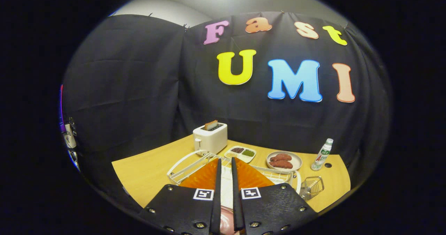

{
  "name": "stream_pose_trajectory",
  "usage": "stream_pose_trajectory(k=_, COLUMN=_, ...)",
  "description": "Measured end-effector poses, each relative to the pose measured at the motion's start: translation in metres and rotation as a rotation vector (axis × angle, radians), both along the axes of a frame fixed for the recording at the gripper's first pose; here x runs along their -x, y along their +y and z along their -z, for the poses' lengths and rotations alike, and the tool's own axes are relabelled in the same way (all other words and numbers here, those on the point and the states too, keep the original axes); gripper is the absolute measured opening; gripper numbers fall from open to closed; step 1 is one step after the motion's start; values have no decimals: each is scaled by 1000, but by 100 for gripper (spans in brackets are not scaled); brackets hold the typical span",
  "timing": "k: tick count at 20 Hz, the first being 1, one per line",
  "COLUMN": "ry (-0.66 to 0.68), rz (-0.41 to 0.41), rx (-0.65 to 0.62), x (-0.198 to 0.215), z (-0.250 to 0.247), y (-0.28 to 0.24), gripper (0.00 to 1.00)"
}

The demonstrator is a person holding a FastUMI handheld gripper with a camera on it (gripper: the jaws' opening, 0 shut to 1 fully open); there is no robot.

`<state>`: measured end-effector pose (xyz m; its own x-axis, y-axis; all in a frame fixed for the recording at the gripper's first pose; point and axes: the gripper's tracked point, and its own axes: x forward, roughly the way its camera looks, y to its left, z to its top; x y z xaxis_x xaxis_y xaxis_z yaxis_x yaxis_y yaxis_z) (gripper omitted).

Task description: Take the plate from the dish rack, then take the spoon from the basket and place it into the plate.

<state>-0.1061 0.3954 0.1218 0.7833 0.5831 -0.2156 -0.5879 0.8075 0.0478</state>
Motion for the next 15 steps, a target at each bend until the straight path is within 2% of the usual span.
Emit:
stream_pose_trajectory(k=8, ry=-103, rz=206, rx=-35, x=-64, z=-90, y=-61, gripper=14)
stream_pose_trajectory(k=15, ry=-131, rz=340, rx=-29, x=-90, z=-126, y=-113, gripper=14)
